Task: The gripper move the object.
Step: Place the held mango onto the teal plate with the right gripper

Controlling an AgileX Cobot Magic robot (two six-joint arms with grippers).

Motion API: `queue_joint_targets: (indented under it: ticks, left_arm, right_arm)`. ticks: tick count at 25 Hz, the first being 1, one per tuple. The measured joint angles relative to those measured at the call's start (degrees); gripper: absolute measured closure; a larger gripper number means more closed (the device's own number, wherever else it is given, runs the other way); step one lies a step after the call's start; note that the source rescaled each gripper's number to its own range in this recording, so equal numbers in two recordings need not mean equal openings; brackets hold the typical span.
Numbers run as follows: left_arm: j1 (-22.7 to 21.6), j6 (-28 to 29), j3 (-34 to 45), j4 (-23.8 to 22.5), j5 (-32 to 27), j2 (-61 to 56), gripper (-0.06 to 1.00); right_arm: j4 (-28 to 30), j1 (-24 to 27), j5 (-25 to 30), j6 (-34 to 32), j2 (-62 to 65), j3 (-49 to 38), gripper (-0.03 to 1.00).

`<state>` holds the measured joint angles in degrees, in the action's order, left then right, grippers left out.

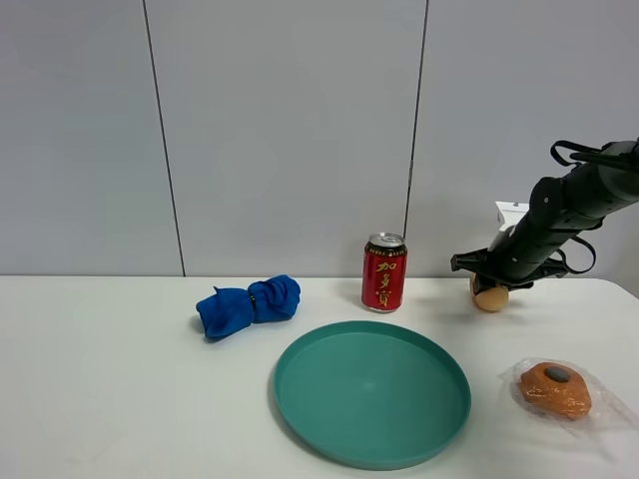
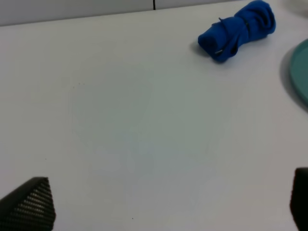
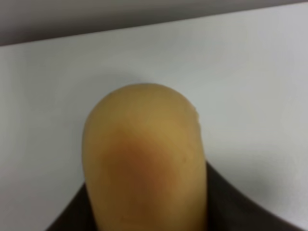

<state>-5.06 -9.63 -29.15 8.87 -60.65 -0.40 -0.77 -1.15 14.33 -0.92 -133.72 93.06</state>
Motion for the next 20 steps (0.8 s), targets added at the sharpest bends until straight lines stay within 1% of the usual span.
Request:
queue_joint_targets:
  ticks: [2, 4, 8, 11, 15, 20]
  left_arm:
    - [0.00, 0.00, 0.00, 0.00, 0.00, 0.00, -0.06]
    - [0.00, 0.00, 0.00, 0.00, 0.00, 0.00, -0.06]
    - [0.00, 0.00, 0.00, 0.00, 0.00, 0.00, -0.06]
    - [0.00, 0.00, 0.00, 0.00, 0.00, 0.00, -0.06]
    - [0.00, 0.00, 0.00, 0.00, 0.00, 0.00, -0.06]
    - [0.00, 0.00, 0.00, 0.00, 0.00, 0.00, -0.06]
  right_arm:
    - [0.00, 0.00, -0.04, 0.00, 0.00, 0.00, 0.92]
    - [0.00, 0.00, -0.04, 0.00, 0.10, 0.00, 0.94]
    - [-0.19, 0.00, 0.52, -0.01, 1.31, 0.00, 0.95]
    - [-0.44, 0.00, 2.42, -0.07, 4.41, 0.00, 0.96]
    - [-0.44, -0.11, 8.16, -0.07, 11.76, 0.00, 0.96]
    - [-0.44, -2.68, 18.86, 0.92, 20.71, 0.00, 0.97]
